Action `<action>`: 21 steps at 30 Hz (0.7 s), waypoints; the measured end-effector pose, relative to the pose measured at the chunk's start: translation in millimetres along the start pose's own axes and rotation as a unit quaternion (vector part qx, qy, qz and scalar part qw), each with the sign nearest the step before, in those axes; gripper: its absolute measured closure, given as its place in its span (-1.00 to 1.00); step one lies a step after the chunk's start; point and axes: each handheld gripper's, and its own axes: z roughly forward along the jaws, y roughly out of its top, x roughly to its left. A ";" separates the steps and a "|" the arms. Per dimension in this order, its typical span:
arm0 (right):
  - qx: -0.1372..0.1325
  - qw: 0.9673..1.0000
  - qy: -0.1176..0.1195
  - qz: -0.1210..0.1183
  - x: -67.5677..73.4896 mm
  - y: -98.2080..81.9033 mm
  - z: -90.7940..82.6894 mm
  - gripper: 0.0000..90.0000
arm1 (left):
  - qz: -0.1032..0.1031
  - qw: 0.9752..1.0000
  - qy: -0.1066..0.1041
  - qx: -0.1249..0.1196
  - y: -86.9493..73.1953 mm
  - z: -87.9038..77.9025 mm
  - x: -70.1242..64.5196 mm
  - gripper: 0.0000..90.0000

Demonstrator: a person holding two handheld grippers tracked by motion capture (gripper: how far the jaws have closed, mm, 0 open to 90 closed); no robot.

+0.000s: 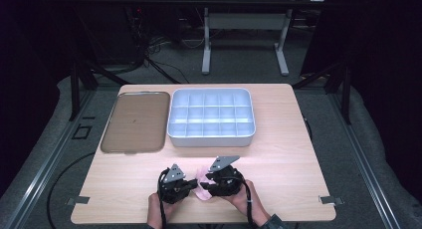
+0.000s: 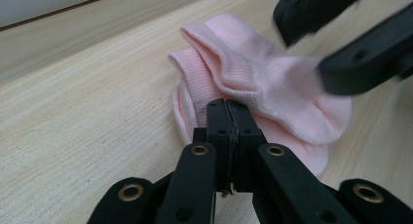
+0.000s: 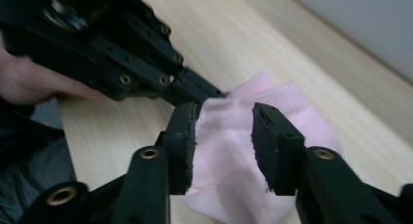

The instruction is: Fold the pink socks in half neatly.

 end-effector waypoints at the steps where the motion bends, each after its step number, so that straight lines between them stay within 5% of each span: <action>1: -0.013 1.000 -0.001 0.000 -2.1 0.0 -5.2 0.31 | -0.001 1.000 0.000 -0.001 0.0 0.1 -0.1 0.98; 5: -0.010 0.999 -0.028 0.016 -14.0 -1.1 -14.1 0.24 | -0.001 1.000 0.000 -0.001 0.0 0.2 0.0 0.97; 12: 0.042 0.998 -0.039 0.010 -21.9 -2.3 12.6 0.26 | -0.002 1.000 -0.001 -0.002 -0.1 0.3 0.1 0.98; 17: 0.064 0.997 -0.039 -0.007 -20.2 -7.0 25.8 0.85 | 0.003 1.000 0.003 -0.003 -0.3 0.3 -1.5 0.96; 21: 0.057 0.997 -0.058 -0.017 -13.2 -10.7 30.4 1.00 | 0.006 1.000 0.000 -0.005 -0.2 -0.8 -1.7 0.88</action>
